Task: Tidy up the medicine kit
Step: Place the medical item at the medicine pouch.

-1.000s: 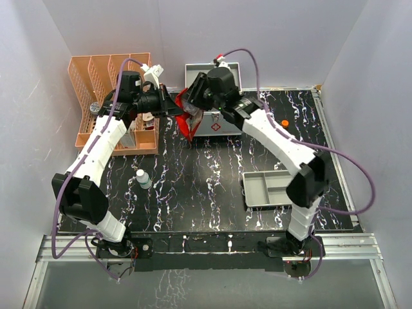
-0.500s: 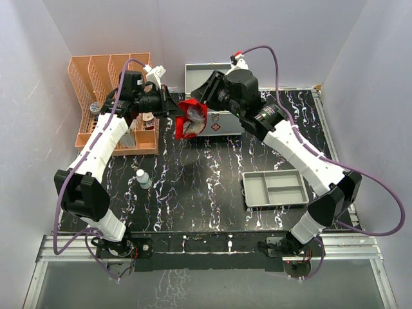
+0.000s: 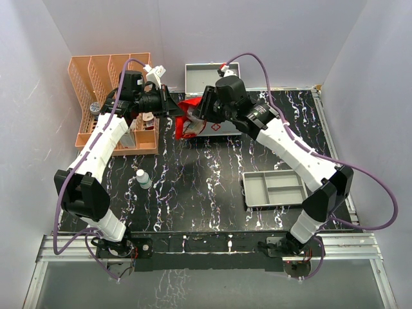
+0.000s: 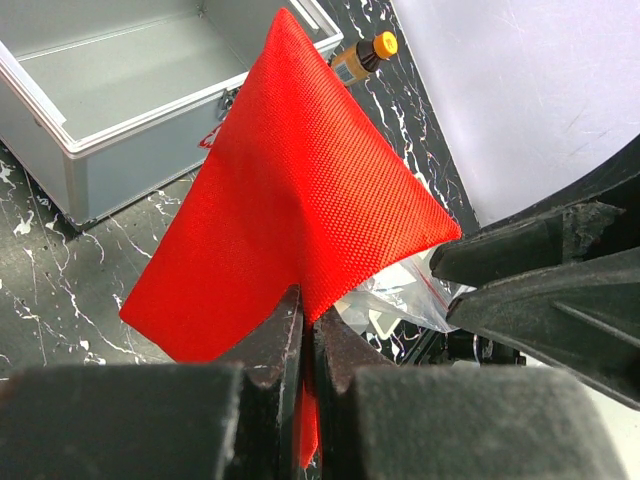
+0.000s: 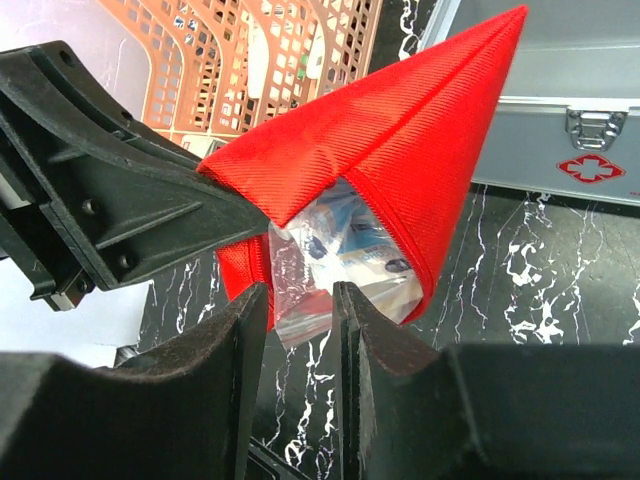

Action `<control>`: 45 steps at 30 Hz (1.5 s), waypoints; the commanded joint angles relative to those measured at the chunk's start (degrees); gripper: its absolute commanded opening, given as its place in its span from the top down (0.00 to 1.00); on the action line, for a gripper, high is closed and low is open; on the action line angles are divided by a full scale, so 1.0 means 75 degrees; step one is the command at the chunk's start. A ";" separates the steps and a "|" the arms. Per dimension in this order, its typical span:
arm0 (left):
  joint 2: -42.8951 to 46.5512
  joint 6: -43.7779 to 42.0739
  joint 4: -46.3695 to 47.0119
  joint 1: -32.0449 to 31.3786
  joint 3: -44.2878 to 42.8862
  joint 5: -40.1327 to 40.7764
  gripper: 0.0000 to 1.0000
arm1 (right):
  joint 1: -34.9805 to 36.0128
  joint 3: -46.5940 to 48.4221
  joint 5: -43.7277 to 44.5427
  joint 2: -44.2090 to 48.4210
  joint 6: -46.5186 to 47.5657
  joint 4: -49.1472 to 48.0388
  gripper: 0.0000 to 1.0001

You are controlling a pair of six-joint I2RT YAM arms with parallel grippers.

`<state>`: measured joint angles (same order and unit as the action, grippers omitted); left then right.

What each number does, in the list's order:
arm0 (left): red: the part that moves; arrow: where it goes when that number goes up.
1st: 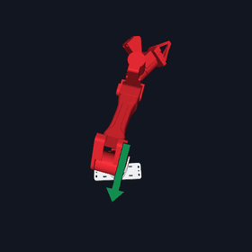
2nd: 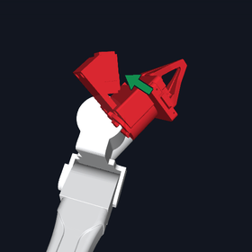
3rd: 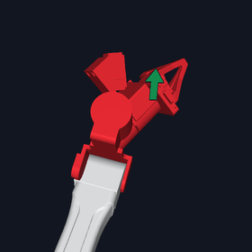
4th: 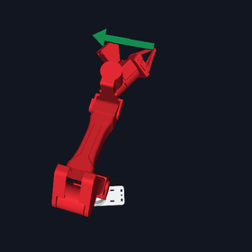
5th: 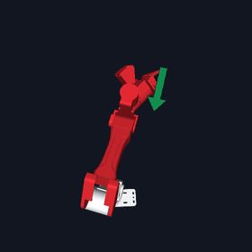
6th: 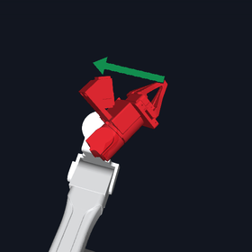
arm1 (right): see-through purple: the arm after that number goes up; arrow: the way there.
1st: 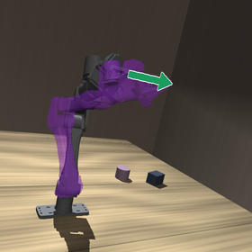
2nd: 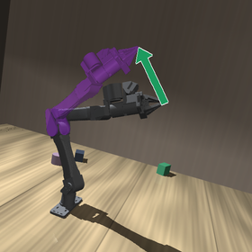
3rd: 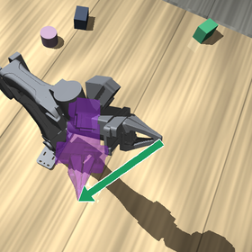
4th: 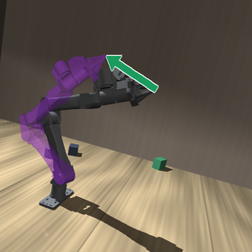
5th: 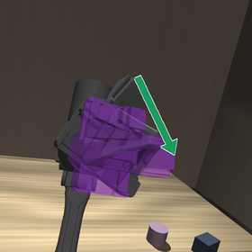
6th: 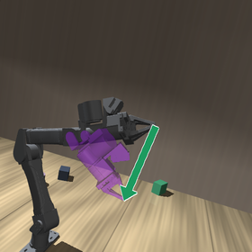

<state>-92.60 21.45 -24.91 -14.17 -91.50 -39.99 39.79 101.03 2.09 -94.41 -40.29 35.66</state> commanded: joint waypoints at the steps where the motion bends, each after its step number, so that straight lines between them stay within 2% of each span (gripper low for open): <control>1: 0.0078 0.0069 0.0096 -0.0036 -0.0305 -0.0202 1.00 | 0.0216 0.0708 0.0215 -0.0249 0.0363 0.0145 0.70; 8: 0.0073 0.0078 0.0102 -0.0036 -0.0292 -0.0221 1.00 | 0.0724 0.1523 0.0775 -0.0889 0.0848 0.0678 0.62; 11: 0.0075 0.0093 0.0119 -0.0031 -0.0314 -0.0225 1.00 | 0.0831 0.1779 0.1179 -0.1141 0.1069 0.0996 0.62; 17: 0.0071 0.0082 0.0073 -0.0035 -0.0337 -0.0267 1.00 | 0.0870 0.1621 0.1907 -0.1264 0.1200 0.1316 0.87; 21: 0.0066 0.0081 0.0051 -0.0036 -0.0373 -0.0315 1.00 | 0.0882 0.1335 0.2185 -0.1235 0.1212 0.1184 0.97; 23: 0.0065 0.0081 0.0040 -0.0032 -0.0394 -0.0357 1.00 | 0.0882 0.1244 0.2252 -0.1276 0.1229 0.1093 1.00; 28: 0.0044 0.0132 0.0061 -0.0041 -0.0433 -0.0598 1.00 | 0.0872 0.1256 0.2318 -0.1583 0.1431 0.0666 1.00; 36: 0.0155 0.0139 0.0005 -0.0042 -0.0421 -0.0943 1.00 | 0.0876 0.2147 0.2277 -0.2464 0.1747 0.0598 1.00; 45: 0.0214 0.0163 0.0051 -0.0033 -0.0369 -0.1169 1.00 | 0.0843 0.1994 0.2829 -0.2480 0.1693 0.0460 1.00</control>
<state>-92.60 21.58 -24.84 -13.96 -92.23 -42.06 46.54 114.24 19.03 -113.62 -28.32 42.92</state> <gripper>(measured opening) 0.016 0.006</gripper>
